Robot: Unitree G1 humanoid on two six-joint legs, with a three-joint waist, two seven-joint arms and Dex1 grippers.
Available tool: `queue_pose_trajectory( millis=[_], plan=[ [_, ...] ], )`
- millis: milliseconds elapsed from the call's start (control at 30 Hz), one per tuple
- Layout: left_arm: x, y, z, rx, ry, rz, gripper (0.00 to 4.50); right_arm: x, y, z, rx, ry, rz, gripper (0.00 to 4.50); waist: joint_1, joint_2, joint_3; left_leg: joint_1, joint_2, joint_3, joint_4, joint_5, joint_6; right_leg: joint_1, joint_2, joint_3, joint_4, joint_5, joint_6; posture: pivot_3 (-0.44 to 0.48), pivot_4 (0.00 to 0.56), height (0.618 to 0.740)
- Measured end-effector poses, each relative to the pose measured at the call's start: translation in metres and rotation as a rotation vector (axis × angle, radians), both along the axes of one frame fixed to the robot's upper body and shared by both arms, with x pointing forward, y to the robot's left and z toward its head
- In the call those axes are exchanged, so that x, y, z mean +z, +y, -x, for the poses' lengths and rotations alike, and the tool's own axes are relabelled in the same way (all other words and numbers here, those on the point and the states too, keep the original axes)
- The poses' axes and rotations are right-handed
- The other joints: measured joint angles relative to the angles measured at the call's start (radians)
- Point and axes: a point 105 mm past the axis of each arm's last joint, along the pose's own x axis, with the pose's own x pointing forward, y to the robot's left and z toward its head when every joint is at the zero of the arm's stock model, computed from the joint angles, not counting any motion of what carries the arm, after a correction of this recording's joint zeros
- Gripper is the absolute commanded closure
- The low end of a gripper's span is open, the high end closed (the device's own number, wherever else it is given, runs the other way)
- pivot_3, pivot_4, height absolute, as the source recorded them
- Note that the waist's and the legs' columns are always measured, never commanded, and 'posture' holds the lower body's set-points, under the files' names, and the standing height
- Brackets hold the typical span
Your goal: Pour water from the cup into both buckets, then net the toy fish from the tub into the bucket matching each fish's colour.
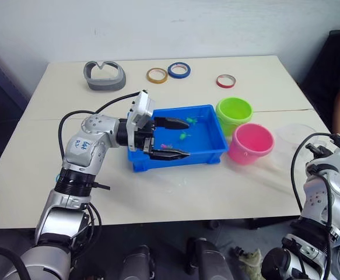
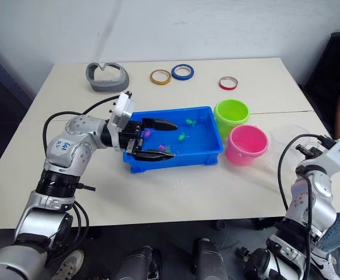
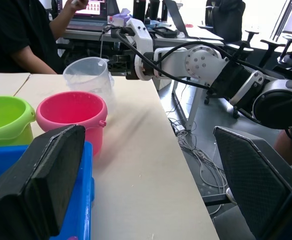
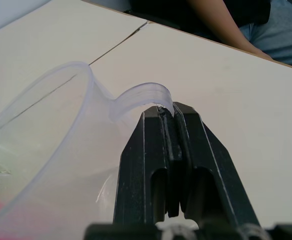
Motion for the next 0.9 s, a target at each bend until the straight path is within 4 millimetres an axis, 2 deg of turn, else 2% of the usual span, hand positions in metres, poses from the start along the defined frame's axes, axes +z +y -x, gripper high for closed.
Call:
queue_pose_trajectory(
  millis=[333, 433, 467, 500, 533, 667, 700, 900],
  plan=[
    [-0.003, 0.005, -0.001, 0.032, 0.01, -0.013, 0.0, -0.002, 0.0, -0.01, -0.026, -0.027, -0.042, 4.47, -0.005, 0.0, 0.0, 0.0, 0.0, 0.0, 0.0, 0.0, 0.0, 0.0, 0.0, 0.001, 0.0, 0.0, 0.0, 0.0, 0.15, 0.713],
    [-0.004, 0.006, -0.001, 0.034, 0.012, -0.013, 0.0, -0.002, -0.001, -0.009, -0.028, -0.006, -0.017, 3.53, -0.006, 0.0, 0.0, 0.0, 0.0, 0.0, 0.0, 0.0, 0.0, 0.0, 0.0, 0.001, 0.0, 0.0, 0.0, 0.0, 0.15, 0.713],
    [-0.004, 0.006, -0.001, 0.034, 0.009, -0.013, 0.0, -0.004, -0.002, -0.007, -0.03, 0.007, -0.009, 2.97, -0.006, 0.0, 0.0, 0.0, 0.0, 0.0, 0.0, 0.0, 0.0, 0.0, 0.0, 0.001, 0.0, 0.0, 0.0, 0.0, 0.15, 0.713],
    [-0.004, 0.006, 0.0, 0.034, 0.007, -0.014, 0.0, -0.005, -0.002, -0.006, -0.029, 0.014, -0.006, 2.77, -0.006, 0.0, 0.0, 0.0, 0.0, 0.0, 0.0, 0.0, 0.0, 0.0, 0.0, 0.001, 0.0, 0.0, 0.0, 0.0, 0.15, 0.713],
    [-0.003, 0.005, 0.0, 0.033, 0.004, -0.014, 0.0, -0.01, -0.002, -0.003, -0.028, 0.038, -0.001, 2.15, -0.005, 0.0, 0.0, 0.0, 0.0, 0.0, 0.0, 0.0, 0.0, 0.0, 0.0, 0.001, 0.0, 0.0, 0.0, 0.0, 0.15, 0.713],
    [-0.003, 0.007, 0.0, 0.038, 0.002, -0.016, 0.0, -0.02, -0.003, 0.012, -0.025, 0.099, 0.029, 0.24, -0.003, 0.0, 0.0, 0.0, 0.0, 0.0, 0.0, 0.0, 0.0, 0.0, 0.0, 0.002, -0.001, 0.0, 0.0, 0.0, 0.15, 0.713],
    [-0.003, 0.007, 0.0, 0.038, 0.002, -0.016, 0.0, -0.02, -0.003, 0.016, -0.022, 0.108, 0.041, 0.07, -0.003, 0.0, 0.0, 0.0, 0.0, 0.0, 0.0, 0.0, 0.0, 0.0, 0.0, 0.002, -0.001, 0.0, 0.0, 0.0, 0.15, 0.713],
    [-0.004, 0.007, 0.0, 0.04, 0.003, -0.016, 0.0, -0.019, 0.0, 0.032, -0.003, 0.141, 0.072, 0.07, -0.004, 0.0, 0.0, 0.001, 0.0, 0.0, 0.0, 0.0, 0.0, 0.0, 0.001, 0.003, -0.002, 0.0, 0.0, 0.0, 0.15, 0.713]
  ],
)
